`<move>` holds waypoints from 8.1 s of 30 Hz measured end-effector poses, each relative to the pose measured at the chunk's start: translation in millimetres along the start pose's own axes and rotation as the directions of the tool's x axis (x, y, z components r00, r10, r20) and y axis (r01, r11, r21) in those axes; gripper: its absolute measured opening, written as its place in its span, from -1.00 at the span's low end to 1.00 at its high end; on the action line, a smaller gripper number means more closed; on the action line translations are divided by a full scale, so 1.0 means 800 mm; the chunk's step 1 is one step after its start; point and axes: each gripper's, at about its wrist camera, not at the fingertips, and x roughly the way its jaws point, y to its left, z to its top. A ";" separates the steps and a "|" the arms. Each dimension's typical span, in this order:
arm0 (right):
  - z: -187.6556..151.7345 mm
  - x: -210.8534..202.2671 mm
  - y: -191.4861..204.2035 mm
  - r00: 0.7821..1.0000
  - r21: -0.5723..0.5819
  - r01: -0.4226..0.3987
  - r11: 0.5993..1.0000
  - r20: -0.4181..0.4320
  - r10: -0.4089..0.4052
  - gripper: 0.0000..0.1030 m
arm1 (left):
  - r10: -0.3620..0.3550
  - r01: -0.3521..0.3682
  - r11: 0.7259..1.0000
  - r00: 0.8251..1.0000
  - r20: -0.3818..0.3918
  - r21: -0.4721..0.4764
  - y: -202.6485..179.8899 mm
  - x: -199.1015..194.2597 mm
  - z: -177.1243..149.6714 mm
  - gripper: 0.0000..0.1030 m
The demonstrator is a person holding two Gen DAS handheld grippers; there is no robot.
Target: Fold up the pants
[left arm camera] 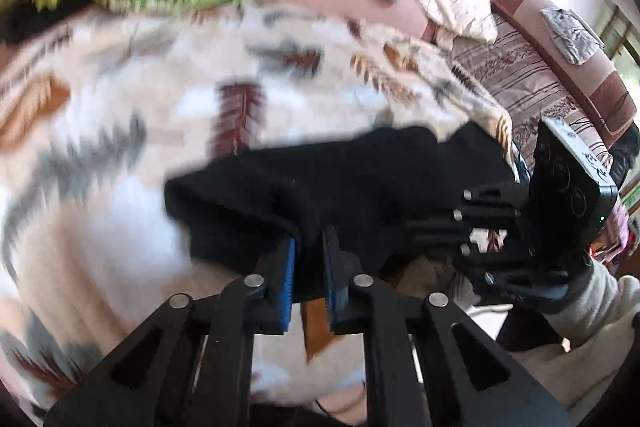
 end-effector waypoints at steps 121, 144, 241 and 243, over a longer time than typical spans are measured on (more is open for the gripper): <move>-0.067 -0.025 -0.049 0.947 -0.035 0.314 0.949 -0.063 -0.316 -0.86 | 0.098 -0.084 0.985 0.991 0.086 -0.149 -0.021 -0.002 0.013 0.58; -0.123 -0.132 -0.121 0.949 0.379 0.272 0.885 0.045 -0.311 -0.15 | 0.028 -0.022 0.995 0.998 0.058 -0.095 -0.096 0.043 0.016 0.63; -0.242 -0.281 -0.235 0.823 0.659 0.483 0.576 -0.118 -0.556 0.44 | 0.093 -0.089 0.978 0.996 -0.012 0.189 -0.304 0.229 0.055 0.64; -0.247 -0.283 -0.241 0.821 0.678 0.478 0.559 -0.118 -0.559 0.44 | 0.084 -0.079 0.975 0.996 -0.016 0.207 -0.314 0.235 0.060 0.64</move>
